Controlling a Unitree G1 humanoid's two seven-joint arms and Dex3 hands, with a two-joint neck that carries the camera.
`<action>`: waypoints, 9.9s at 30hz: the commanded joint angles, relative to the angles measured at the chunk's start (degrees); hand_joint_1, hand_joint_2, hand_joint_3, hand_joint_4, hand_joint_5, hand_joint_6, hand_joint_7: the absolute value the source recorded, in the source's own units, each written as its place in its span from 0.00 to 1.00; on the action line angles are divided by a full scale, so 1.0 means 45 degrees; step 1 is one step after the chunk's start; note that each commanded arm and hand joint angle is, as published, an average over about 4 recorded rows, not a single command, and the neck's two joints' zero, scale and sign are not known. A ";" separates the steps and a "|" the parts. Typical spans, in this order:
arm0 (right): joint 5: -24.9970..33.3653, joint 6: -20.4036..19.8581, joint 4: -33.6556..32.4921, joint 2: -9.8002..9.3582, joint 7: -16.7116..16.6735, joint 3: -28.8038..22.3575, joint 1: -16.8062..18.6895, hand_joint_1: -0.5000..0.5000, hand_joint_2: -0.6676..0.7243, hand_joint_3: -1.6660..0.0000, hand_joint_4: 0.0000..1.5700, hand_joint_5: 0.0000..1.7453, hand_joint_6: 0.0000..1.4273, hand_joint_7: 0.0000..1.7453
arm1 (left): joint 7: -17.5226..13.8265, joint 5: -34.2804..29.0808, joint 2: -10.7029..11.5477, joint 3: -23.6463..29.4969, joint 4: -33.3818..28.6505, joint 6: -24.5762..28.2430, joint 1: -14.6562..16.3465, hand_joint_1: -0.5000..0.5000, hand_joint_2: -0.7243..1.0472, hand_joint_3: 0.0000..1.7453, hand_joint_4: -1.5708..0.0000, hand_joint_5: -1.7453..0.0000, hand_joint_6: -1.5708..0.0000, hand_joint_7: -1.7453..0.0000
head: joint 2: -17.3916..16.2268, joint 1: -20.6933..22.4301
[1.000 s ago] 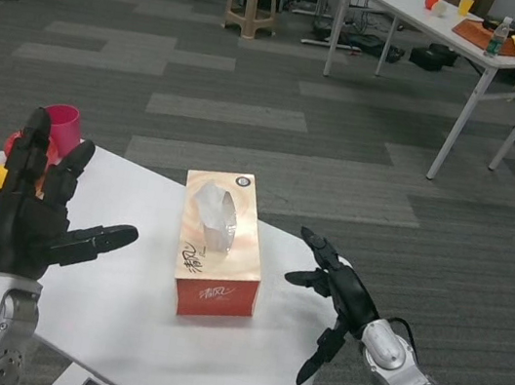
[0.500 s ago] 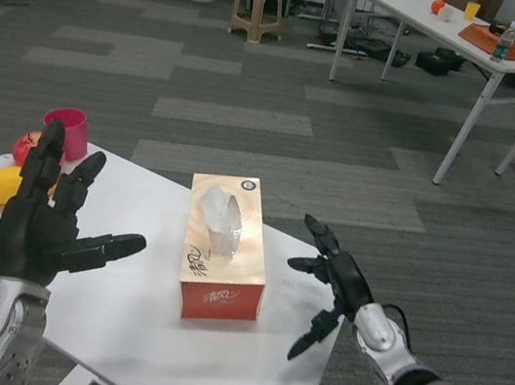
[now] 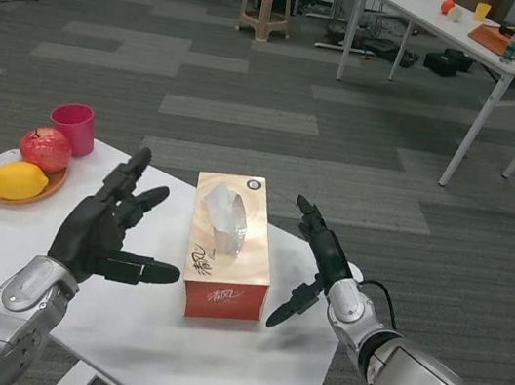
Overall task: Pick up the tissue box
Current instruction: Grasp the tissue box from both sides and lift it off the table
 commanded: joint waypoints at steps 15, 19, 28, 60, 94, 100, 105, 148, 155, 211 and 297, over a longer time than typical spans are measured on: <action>0.0057 0.0258 0.0221 0.0378 -0.0869 0.3137 -0.0756 0.17 0.66 0.95 0.09 0.03 0.00 0.06 | -0.1799 0.0429 0.0407 -0.2280 0.0828 0.1987 -0.1584 1.00 0.70 0.00 1.00 0.65 1.00 1.00 | -0.0155 -0.0142; 0.0057 0.0263 -0.0038 0.0412 -0.0913 0.3694 -0.0756 0.17 0.64 0.95 0.09 0.06 0.00 0.08 | -0.1862 0.0381 0.0398 -0.2598 0.0960 0.2056 -0.1657 1.00 0.70 0.00 1.00 0.65 1.00 1.00 | -0.0241 -0.0108; 0.0057 0.0229 -0.0609 0.0393 -0.0869 0.4250 -0.0683 0.17 0.64 0.95 0.09 0.06 0.00 0.08 | -0.1921 0.0249 0.0368 -0.2813 0.0994 0.2056 -0.1604 1.00 0.70 0.00 1.00 0.65 1.00 1.00 | -0.0291 0.0037; -0.0001 -0.0123 -0.6215 -0.2024 0.1045 0.2825 0.3072 0.17 0.55 0.90 0.00 0.00 0.00 0.04 | -0.2590 0.0371 0.1491 -0.1382 -0.3166 0.3872 0.1072 1.00 0.68 0.00 1.00 0.59 1.00 1.00 | -0.2260 0.0924; -0.0094 -0.0181 -0.6151 -0.2146 0.1406 0.0730 0.3448 0.17 0.51 0.90 0.02 0.00 0.00 0.04 | -0.2429 0.0259 0.1008 0.1982 -0.2121 0.3135 0.2351 1.00 0.70 0.00 1.00 0.63 1.00 1.00 | -0.1746 0.1492; -0.0079 -0.0181 -0.6420 -0.2229 0.1406 0.1252 0.3433 0.17 0.50 0.90 0.02 0.00 0.00 0.04 | -0.2365 0.0254 0.0847 0.1948 -0.1575 0.2905 0.2224 1.00 0.70 0.00 1.00 0.65 1.00 1.00 | -0.1709 0.1558; -0.0075 -0.0157 -0.6918 -0.2400 0.1406 0.1936 0.3570 0.15 0.50 0.90 0.00 0.00 0.00 0.04 | -0.2297 0.0234 0.0778 0.2051 -0.1296 0.2739 0.2151 1.00 0.70 0.00 1.00 0.65 1.00 1.00 | -0.1724 0.1602; -0.0099 -0.0152 -0.5116 -0.1609 0.1499 0.1121 0.2510 0.15 0.53 0.90 0.02 0.00 0.00 0.04 | -0.2092 0.1176 0.0676 0.2041 0.0105 0.2310 0.1399 1.00 0.74 0.00 1.00 0.65 1.00 1.00 | -0.1161 0.2039; -0.0094 -0.0049 -0.2562 -0.0652 0.1294 0.2585 0.0757 0.16 0.55 0.90 0.02 0.00 0.00 0.04 | -0.2092 0.1787 0.0749 0.1938 0.1311 0.2310 0.0530 1.00 0.75 0.00 1.00 0.65 1.00 1.00 | -0.1114 0.1979; -0.0079 0.0131 -0.1146 0.0017 0.0156 0.4924 -0.0253 0.16 0.55 0.90 0.05 0.00 0.00 0.04 | -0.2024 0.4443 -0.0257 0.0913 0.4602 0.2153 -0.0852 1.00 0.80 0.00 1.00 0.65 1.00 1.00 | -0.1393 0.1960; -0.0099 -0.0064 -0.4442 -0.0711 -0.0205 0.4412 -0.0151 0.21 0.14 0.76 0.09 0.28 0.00 0.08 | -0.2248 0.4751 -0.0052 0.1782 -0.0051 0.3008 -0.0085 1.00 0.75 0.00 1.00 0.62 1.00 1.00 | -0.0943 0.2194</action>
